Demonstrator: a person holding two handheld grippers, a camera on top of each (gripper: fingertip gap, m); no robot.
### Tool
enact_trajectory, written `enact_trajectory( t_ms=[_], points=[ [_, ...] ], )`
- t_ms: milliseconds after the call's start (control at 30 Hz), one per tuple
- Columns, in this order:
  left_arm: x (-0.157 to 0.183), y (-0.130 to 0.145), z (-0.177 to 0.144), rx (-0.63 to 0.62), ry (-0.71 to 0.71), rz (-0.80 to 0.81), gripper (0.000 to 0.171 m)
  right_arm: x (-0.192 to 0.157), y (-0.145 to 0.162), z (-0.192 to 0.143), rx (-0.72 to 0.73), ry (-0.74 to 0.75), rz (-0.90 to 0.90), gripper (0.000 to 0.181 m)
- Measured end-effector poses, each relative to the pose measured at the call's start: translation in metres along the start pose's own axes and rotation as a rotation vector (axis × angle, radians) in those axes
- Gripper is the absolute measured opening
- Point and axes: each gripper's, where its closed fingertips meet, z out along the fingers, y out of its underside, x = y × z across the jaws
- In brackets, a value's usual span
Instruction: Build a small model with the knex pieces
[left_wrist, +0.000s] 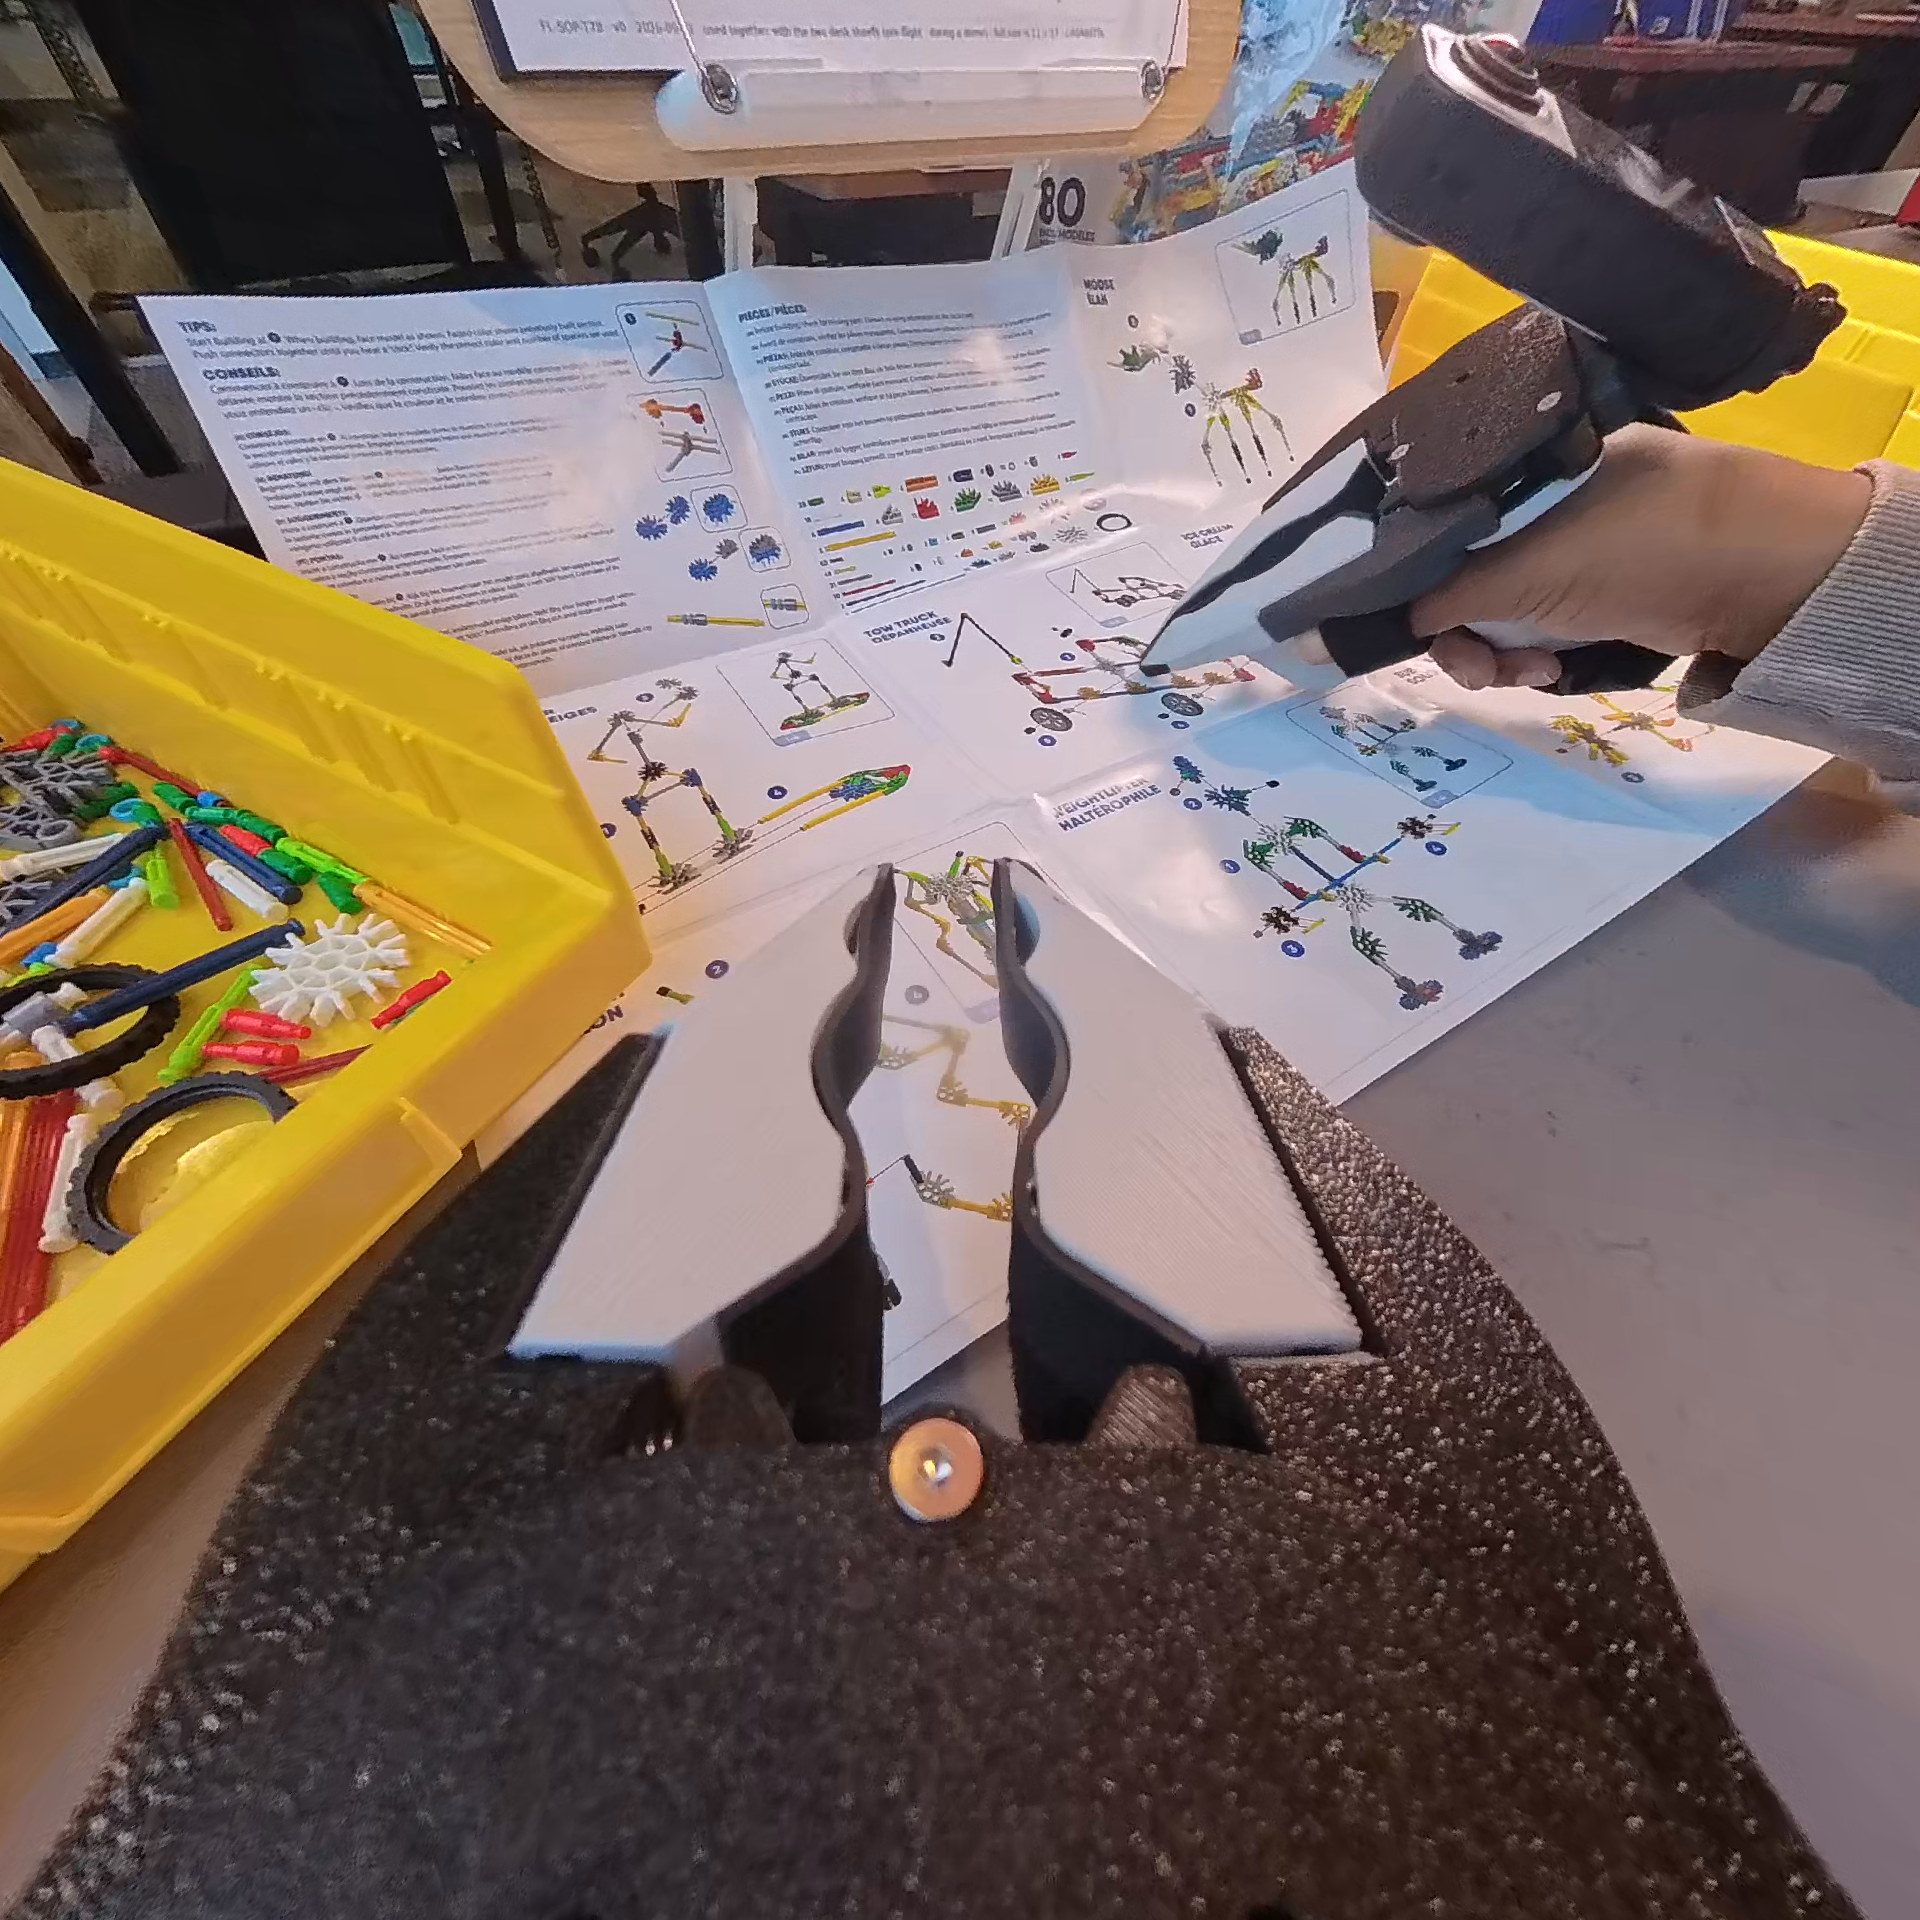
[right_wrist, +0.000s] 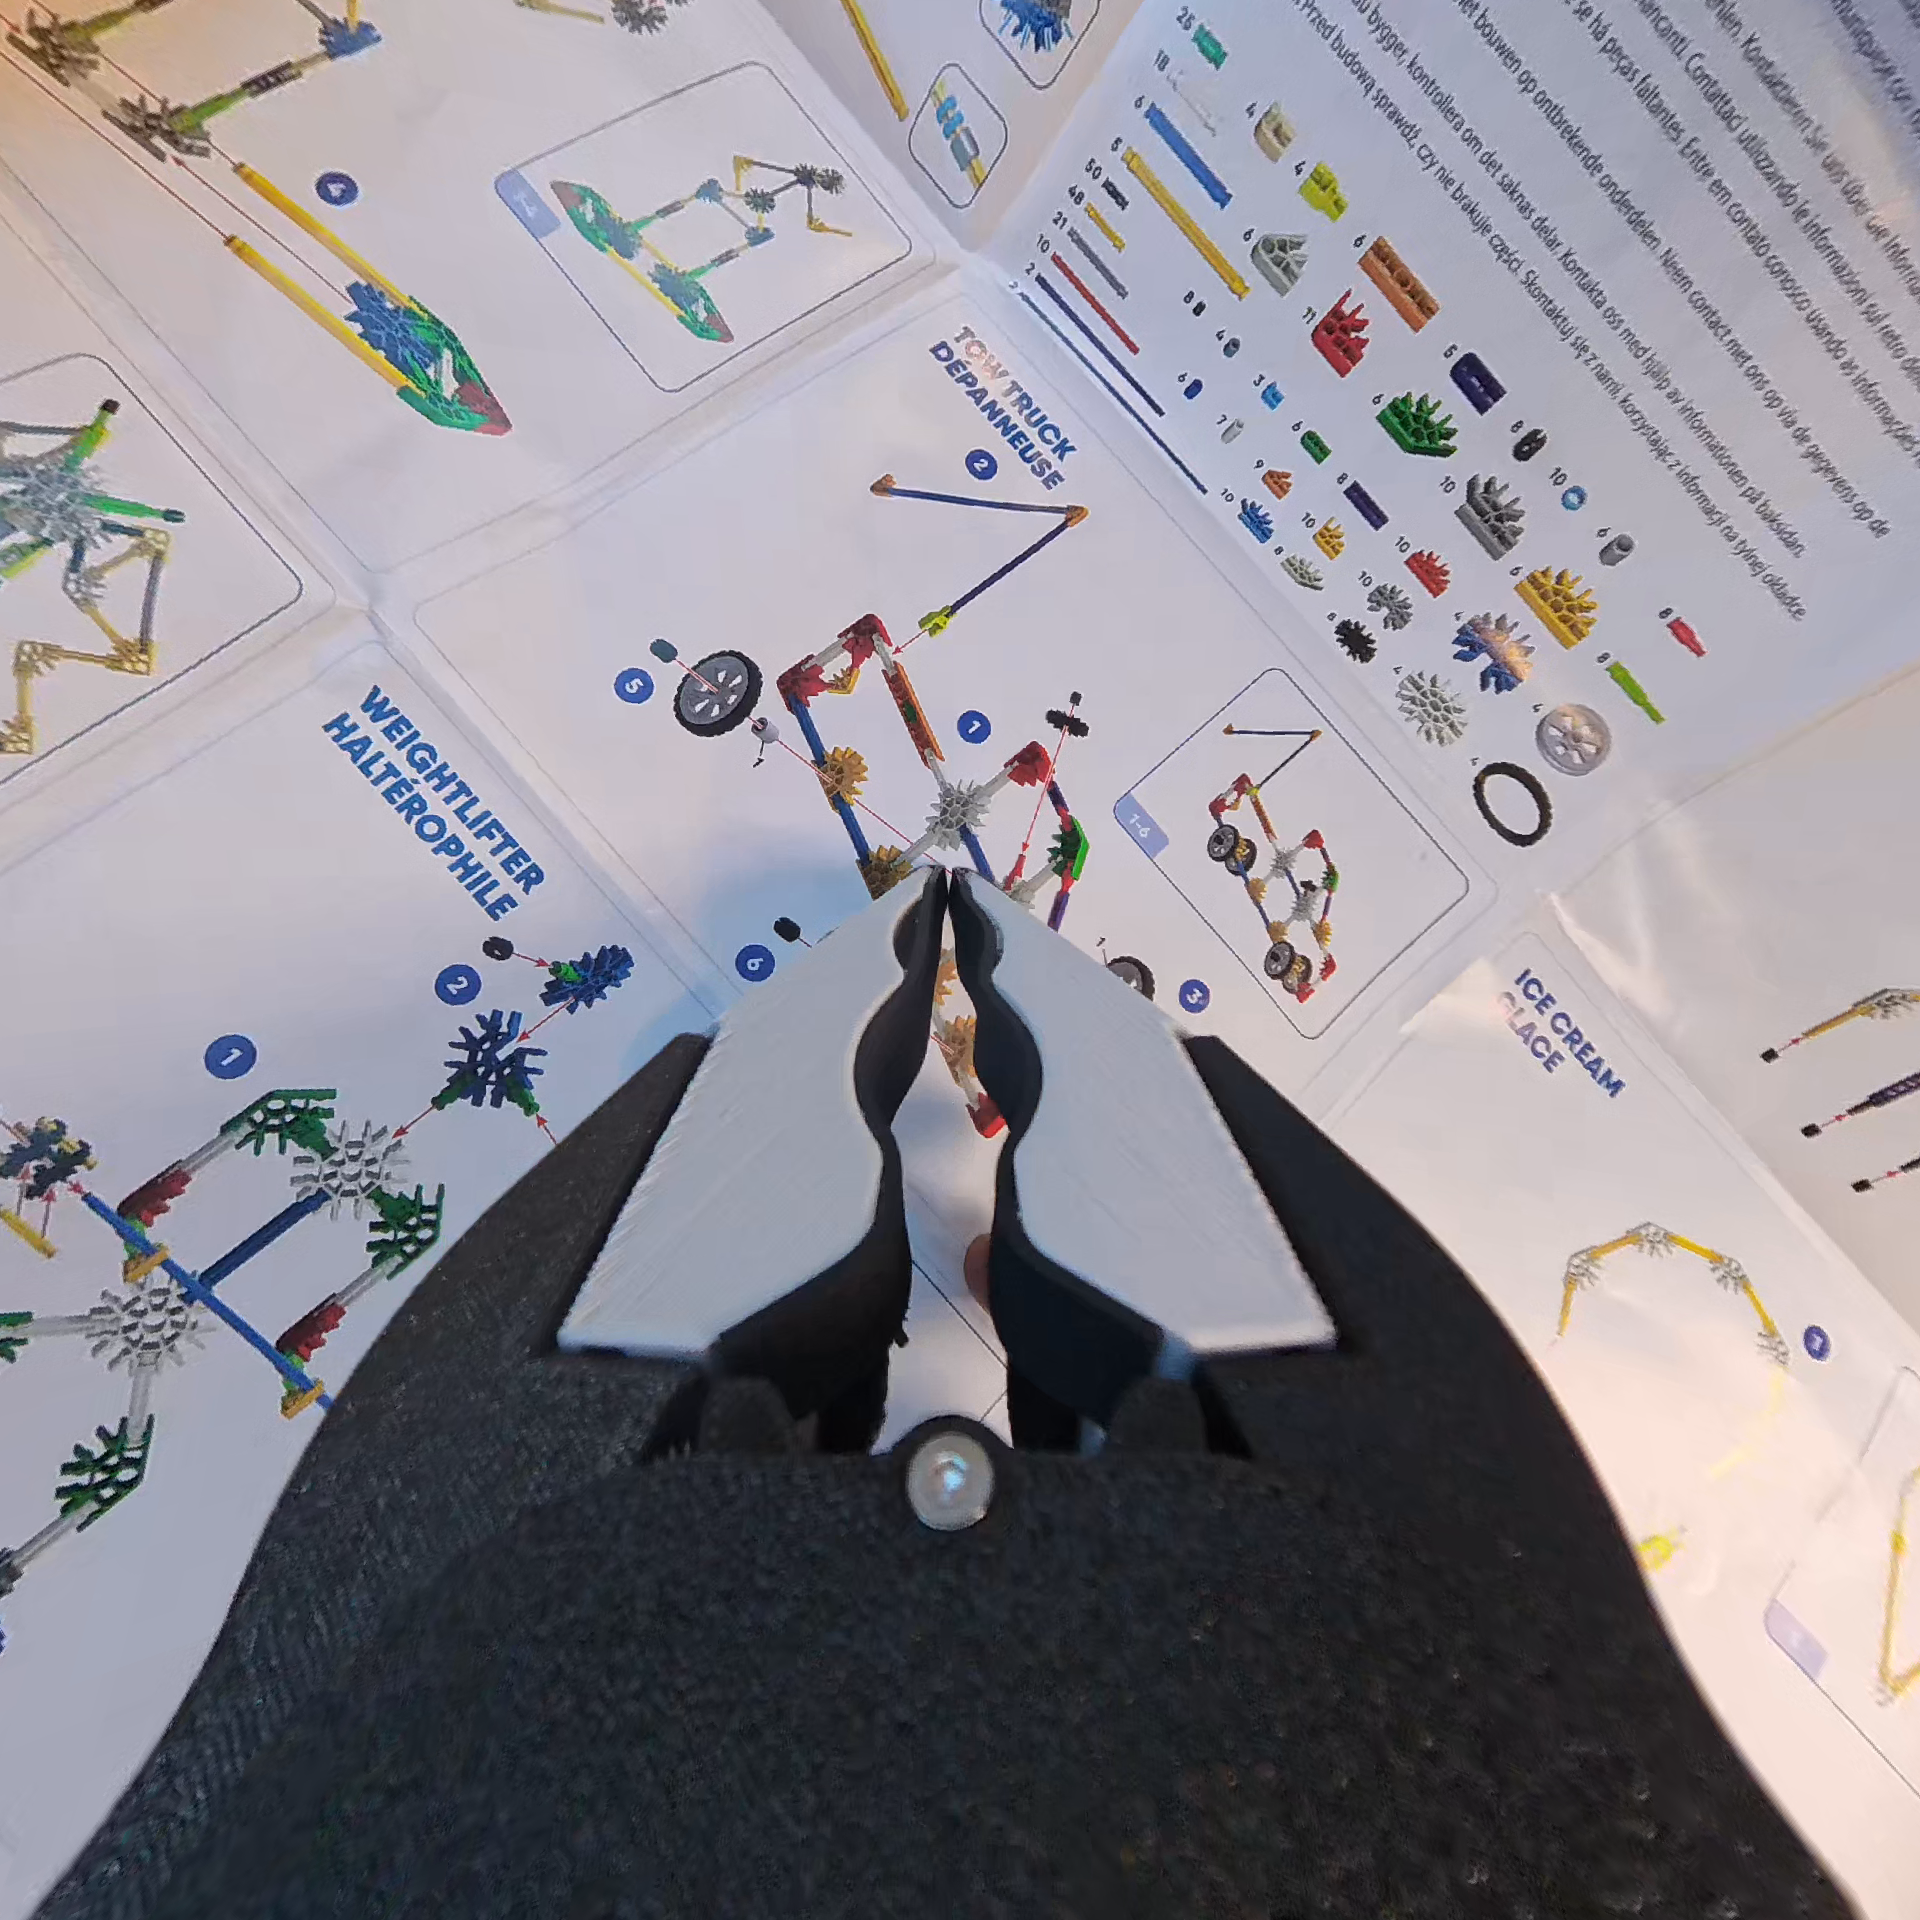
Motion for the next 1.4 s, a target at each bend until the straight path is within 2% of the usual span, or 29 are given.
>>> enact_trajectory(
  t_ms=[233,333,567,700,833,900,967,1033,1200,1300,1400],
  points=[
    [0.0,0.002,0.001,-0.006,0.002,-0.005,0.016,0.0,0.001,0.001,-0.016,0.012,-0.036,0.001],
    [0.0,0.003,0.002,-0.01,0.003,-0.006,0.016,0.006,-0.008,-0.011,0.064,0.02,-0.033,0.008],
    [0.001,0.0,0.0,0.004,0.011,-0.008,0.014,0.014,-0.047,-0.106,0.429,0.043,0.016,0.018],
    [0.002,-0.002,-0.001,0.017,0.015,-0.009,0.012,-0.007,-0.04,-0.153,0.557,0.009,0.029,0.031],
    [0.006,-0.003,0.0,0.023,0.031,-0.01,0.007,-0.035,-0.023,-0.179,0.646,-0.054,0.104,0.051],
    [0.008,-0.003,0.001,0.031,0.041,-0.008,0.004,-0.048,-0.018,-0.184,0.711,-0.099,0.183,0.059],
    [0.011,-0.004,0.001,0.044,0.054,-0.008,0.0,-0.049,-0.01,-0.179,0.757,-0.061,0.209,0.061],
    [0.012,-0.004,0.003,0.047,0.06,-0.005,0.0,-0.043,0.0,-0.17,0.746,-0.005,0.213,0.063],
    [0.014,-0.004,0.005,0.049,0.063,0.006,0.0,-0.034,0.009,-0.166,0.751,0.0,0.254,0.063],
    [0.015,-0.003,0.007,0.048,0.069,0.004,0.006,-0.033,0.007,-0.167,0.773,-0.035,0.302,0.063],
    [0.013,-0.007,0.006,0.069,0.075,-0.034,0.021,-0.031,0.004,-0.171,0.789,-0.045,0.316,0.064]
  ],
)
